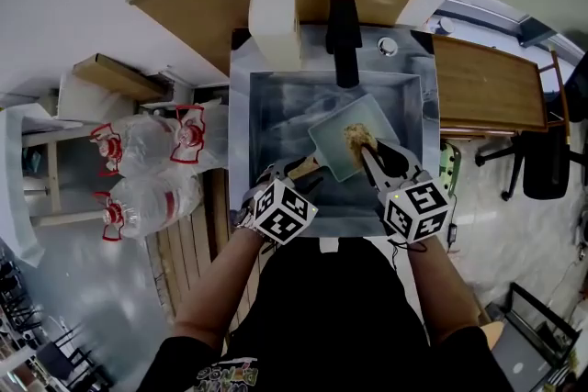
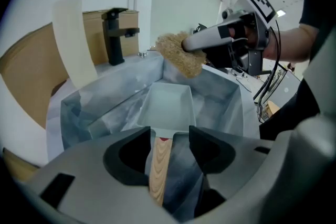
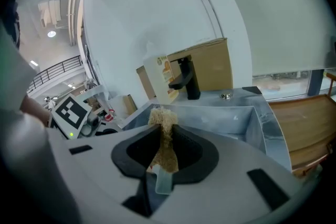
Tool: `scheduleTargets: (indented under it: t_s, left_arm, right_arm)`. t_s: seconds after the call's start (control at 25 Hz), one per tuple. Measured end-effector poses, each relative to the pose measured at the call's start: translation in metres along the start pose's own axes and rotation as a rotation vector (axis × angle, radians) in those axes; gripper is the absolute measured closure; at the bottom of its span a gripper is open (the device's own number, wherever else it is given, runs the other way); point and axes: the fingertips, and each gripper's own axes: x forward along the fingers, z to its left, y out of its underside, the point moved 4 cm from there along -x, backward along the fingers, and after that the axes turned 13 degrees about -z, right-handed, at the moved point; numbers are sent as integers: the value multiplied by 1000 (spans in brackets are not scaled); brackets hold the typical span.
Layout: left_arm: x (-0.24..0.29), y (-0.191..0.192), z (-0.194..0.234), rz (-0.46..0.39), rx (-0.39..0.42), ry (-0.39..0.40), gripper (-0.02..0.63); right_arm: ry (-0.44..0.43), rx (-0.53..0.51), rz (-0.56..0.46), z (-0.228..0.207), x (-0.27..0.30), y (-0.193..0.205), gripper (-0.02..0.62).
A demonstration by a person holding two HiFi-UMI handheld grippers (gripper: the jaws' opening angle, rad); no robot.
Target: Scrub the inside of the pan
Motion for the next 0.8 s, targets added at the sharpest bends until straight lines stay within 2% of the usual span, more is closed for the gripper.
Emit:
scheduleTargets:
  t_s: [0.6,0.8]
  left_arm:
    - [55,45,10,151,-30,117,385]
    - [59,53,15,165,-45,106,385]
  right_arm:
    - [51,8,223,-20,57,67,515]
    - [36,-25,322,-20,77,87,515]
